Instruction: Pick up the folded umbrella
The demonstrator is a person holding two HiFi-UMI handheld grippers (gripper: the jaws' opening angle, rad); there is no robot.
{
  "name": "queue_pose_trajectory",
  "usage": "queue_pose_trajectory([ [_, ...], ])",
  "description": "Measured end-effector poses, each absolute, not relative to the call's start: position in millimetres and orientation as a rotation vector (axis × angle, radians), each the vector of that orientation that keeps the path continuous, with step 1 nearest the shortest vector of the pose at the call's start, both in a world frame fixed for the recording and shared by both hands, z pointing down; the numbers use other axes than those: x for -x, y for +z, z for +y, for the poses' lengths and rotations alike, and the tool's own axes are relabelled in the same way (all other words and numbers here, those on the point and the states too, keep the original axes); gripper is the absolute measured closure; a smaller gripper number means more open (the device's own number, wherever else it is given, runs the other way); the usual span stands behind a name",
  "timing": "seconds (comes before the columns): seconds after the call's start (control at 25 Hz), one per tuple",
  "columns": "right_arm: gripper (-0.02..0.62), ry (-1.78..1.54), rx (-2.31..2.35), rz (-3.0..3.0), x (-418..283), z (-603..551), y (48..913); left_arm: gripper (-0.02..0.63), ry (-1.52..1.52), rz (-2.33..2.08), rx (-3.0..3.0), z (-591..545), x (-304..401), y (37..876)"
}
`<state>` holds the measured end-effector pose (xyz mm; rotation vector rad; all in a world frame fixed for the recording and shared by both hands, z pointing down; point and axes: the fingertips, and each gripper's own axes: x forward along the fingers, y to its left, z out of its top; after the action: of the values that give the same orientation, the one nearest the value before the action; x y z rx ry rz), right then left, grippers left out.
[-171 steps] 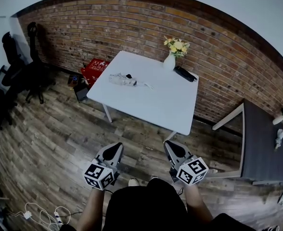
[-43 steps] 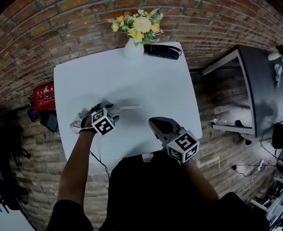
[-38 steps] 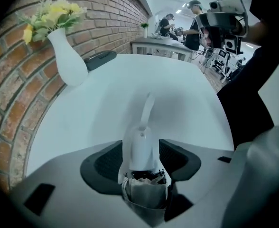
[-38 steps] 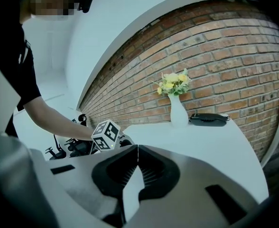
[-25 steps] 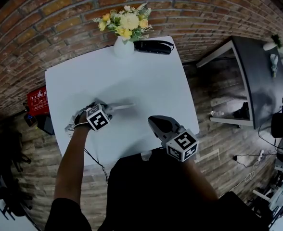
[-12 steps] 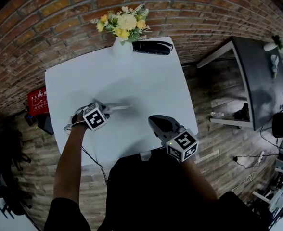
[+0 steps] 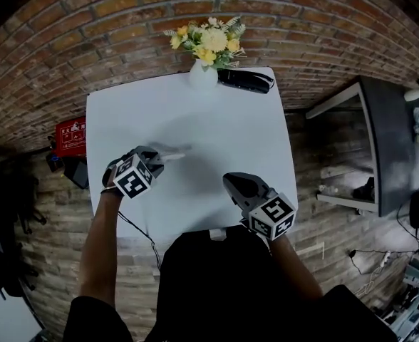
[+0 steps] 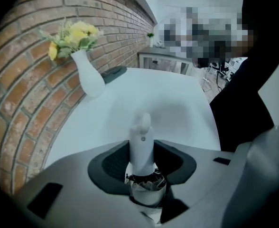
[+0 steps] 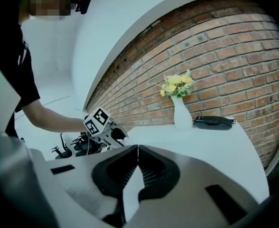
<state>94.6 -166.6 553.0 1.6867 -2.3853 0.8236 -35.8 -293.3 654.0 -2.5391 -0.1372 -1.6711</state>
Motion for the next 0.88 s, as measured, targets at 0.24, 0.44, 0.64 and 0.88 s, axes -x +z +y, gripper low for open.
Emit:
queue_pose_trajectory([
  [0.24,0.572,0.786,-1.602,-2.446,-80.7,-176.1,546.9,0.439,-1.474,0.182,2.635,-312.8,64.9,598.2],
  [0.44,0.573,0.749,-1.516,-2.493,-69.1,-187.6,539.2,0.439,-1.320,0.506,2.703,-329.5,101.9,558.2],
  [0.64,0.572,0.706,-1.401,-2.546,-47.5,-199.6,530.5,0.439,-1.149,0.859,2.778,-349.3,146.0,525.5],
  [0.88,0.572,0.660,-1.269,-2.600,-25.7,-211.3,526.6,0.440,-0.898,1.239,2.838,-365.2,194.4,502.3],
])
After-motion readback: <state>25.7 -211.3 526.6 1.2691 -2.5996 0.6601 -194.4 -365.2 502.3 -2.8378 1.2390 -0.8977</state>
